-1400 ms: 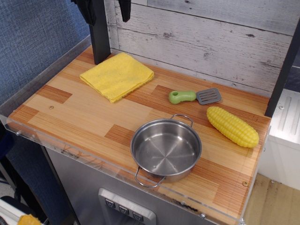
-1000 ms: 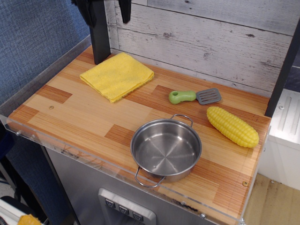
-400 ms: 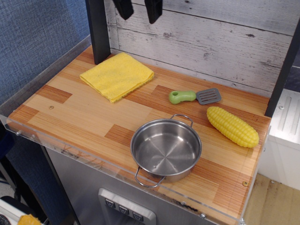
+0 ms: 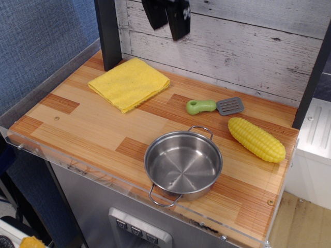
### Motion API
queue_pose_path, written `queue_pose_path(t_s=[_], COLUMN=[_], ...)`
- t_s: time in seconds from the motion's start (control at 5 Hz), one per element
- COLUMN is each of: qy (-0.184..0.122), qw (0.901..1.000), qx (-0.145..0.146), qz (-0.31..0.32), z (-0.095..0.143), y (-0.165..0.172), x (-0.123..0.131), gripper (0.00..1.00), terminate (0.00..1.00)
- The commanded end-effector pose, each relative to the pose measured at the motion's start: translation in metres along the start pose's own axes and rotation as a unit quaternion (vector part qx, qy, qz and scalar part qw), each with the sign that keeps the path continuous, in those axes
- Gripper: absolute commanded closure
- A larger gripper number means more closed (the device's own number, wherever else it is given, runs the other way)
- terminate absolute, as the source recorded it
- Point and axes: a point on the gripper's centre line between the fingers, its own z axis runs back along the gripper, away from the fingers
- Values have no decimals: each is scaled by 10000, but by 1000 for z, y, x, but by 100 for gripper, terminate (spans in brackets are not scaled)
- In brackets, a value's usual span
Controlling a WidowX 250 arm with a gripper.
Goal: Put the spatula below the yellow cloth.
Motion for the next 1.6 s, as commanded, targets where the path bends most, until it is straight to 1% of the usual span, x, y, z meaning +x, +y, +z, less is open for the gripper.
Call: queue_pose_path(t_s=[0.0, 0.2, 0.4, 0.6, 1.0, 1.2, 1.4], qy=[-128, -83, 76, 232, 697, 823, 735], qw=[9926, 9848, 9762, 9686, 9612, 9614, 9662], qx=[59, -90, -199, -205, -329, -234, -118], qz=[-1209, -1731, -2159, -2467, -2647, -2616, -2469], z=[-9, -26, -45, -60, -90, -97, -98], y=[-22, -36, -48, -56, -61, -58, -58], x=[-3, 1, 0, -1, -10, -14, -18], gripper=[0, 0, 0, 0, 0, 0, 100], terminate=[0, 0, 0, 0, 0, 0, 0])
